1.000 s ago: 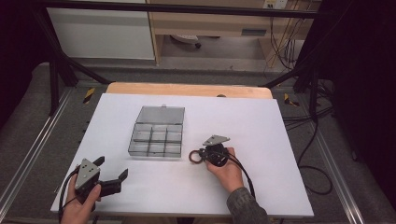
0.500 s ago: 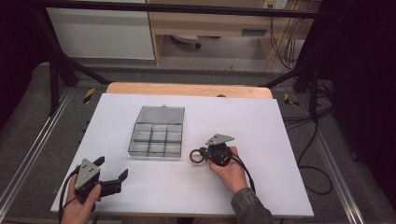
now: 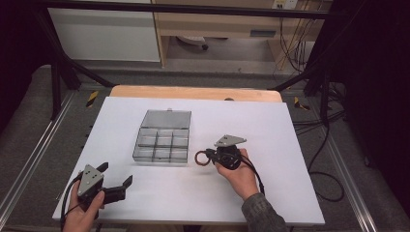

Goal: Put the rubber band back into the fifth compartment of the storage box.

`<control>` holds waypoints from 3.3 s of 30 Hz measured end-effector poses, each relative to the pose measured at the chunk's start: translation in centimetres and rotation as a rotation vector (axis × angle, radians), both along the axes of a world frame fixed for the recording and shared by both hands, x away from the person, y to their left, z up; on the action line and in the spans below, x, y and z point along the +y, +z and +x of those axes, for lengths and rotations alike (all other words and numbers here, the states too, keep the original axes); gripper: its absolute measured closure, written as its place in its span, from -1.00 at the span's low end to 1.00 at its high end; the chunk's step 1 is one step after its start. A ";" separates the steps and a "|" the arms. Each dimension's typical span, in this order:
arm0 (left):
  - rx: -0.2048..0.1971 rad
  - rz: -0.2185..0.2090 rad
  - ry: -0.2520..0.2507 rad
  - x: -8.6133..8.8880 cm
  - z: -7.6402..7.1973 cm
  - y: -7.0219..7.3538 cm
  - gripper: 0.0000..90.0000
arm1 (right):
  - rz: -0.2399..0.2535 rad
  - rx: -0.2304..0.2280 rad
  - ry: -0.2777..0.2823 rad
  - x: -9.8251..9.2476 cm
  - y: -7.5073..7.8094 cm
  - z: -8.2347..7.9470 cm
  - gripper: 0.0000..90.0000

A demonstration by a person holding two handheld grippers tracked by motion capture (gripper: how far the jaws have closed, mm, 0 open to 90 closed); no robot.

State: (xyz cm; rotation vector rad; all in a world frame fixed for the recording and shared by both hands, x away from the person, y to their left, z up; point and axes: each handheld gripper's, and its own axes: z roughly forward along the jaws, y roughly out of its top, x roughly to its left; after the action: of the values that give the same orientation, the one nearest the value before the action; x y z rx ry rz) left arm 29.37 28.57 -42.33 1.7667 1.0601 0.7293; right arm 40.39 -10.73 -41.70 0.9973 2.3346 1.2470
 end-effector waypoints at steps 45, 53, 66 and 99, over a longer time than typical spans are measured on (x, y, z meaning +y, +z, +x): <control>0.002 -0.011 0.006 0.2 -0.1 0.1 -0.90 | 0.078 -0.105 0.069 9.0 5.0 4.9 0.90; -0.002 -0.015 0.008 0.3 0.0 0.1 -0.90 | 0.058 -0.107 0.081 10.3 4.8 5.5 0.90; -0.002 -0.019 0.006 0.3 -0.1 0.2 -0.90 | 0.040 -0.106 0.083 11.3 4.7 6.0 0.90; -0.004 -0.018 0.002 0.2 -0.1 0.2 -0.90 | -0.049 -0.097 0.102 12.6 3.4 6.5 0.90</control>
State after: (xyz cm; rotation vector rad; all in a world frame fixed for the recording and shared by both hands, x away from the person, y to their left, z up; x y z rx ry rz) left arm 29.25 28.82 -42.11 1.7488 1.0623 0.7221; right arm 46.87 1.88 -38.30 0.7933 2.3545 1.2404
